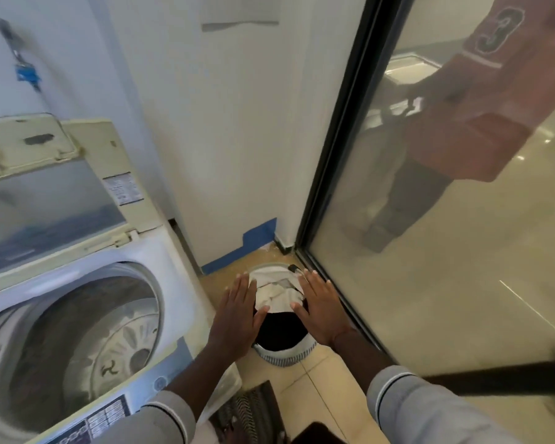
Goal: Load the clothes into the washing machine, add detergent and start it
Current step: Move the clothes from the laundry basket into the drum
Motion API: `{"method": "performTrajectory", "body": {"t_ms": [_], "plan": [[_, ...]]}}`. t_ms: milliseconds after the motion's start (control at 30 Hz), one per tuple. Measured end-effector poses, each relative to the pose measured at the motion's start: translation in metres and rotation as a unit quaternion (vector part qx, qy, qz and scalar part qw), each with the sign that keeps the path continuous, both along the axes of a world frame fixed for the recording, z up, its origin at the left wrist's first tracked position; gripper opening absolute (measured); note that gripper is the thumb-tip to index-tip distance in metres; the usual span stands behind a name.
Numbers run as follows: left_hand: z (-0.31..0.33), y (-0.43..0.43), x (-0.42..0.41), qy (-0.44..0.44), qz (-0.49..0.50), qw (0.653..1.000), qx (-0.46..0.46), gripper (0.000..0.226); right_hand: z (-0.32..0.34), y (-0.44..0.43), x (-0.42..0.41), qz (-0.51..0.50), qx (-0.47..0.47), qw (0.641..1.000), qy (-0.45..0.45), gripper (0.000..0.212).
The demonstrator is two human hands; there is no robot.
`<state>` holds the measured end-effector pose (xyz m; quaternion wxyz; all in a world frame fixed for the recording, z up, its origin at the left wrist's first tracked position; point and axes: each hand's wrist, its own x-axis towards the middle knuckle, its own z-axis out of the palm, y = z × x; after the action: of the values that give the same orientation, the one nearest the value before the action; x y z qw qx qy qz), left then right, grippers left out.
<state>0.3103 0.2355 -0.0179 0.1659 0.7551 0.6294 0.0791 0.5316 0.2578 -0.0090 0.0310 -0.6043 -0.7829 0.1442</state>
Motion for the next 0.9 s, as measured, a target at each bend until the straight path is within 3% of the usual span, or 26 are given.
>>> {"method": "performTrajectory", "body": {"t_ms": [233,500,733,900], "plan": [[-0.033,0.022,0.037,-0.028,0.008,0.998,-0.048,0.082,-0.030,0.030,0.011,0.015,-0.047,0.999,0.006,0.070],[-0.108,0.053,0.072,-0.020,0.114,0.987,-0.114,0.080,-0.115,0.086,0.027,0.075,-0.094,0.991,0.053,0.081],[-0.212,0.076,0.098,-0.031,0.176,0.965,-0.192,0.085,-0.215,0.118,0.042,0.083,-0.158,0.983,0.045,0.081],[-0.317,0.089,0.110,-0.049,0.153,0.956,-0.245,0.084,-0.306,0.136,0.049,0.036,-0.207,0.977,0.026,0.085]]}}
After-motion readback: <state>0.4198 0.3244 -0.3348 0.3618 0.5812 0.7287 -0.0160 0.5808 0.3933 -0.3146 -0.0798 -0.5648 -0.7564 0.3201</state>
